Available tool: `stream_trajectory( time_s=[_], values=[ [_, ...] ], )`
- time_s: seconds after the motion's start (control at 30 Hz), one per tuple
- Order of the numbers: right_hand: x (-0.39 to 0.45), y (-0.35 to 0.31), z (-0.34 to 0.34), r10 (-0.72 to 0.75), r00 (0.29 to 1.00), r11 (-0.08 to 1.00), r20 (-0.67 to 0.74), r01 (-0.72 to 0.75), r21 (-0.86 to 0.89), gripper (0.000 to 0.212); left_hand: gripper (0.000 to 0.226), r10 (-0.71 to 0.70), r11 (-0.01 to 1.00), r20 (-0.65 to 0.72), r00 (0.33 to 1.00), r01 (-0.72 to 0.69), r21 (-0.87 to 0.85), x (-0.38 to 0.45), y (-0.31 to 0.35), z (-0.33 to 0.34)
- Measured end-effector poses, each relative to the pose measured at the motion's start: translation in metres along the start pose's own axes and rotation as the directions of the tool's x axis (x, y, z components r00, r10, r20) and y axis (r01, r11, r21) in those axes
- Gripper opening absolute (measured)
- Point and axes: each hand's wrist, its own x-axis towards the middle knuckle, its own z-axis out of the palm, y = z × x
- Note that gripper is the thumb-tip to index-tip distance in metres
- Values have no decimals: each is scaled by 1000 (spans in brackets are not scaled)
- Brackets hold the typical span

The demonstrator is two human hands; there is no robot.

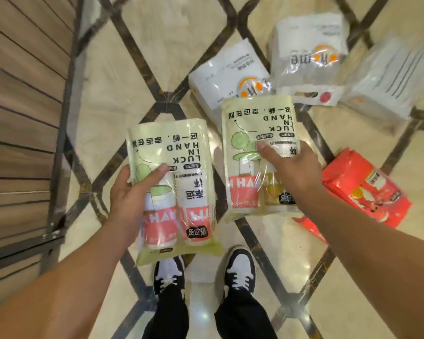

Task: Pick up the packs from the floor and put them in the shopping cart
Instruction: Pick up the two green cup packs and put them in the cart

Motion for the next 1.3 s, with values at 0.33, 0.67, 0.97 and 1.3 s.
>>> stream_trajectory(
  time_s=[0.33,0.67,0.97,1.3],
  values=[
    [-89,-248,-160,-211,969,966,-126,227,125,58,32,348,937,0,937,-348,11,-132,282,36],
    [-241,-477,-401,-377,800,853,-467,496,162,61,48,666,745,50,745,-667,0,-360,549,72],
    [-405,-552,-564,-411,548,773,-728,633,41,61,53,816,540,261,516,-841,-27,-527,693,108],
    [-590,-477,-630,-125,255,877,-959,480,14,67,57,773,486,565,288,-842,-236,-674,687,157]
  ],
)
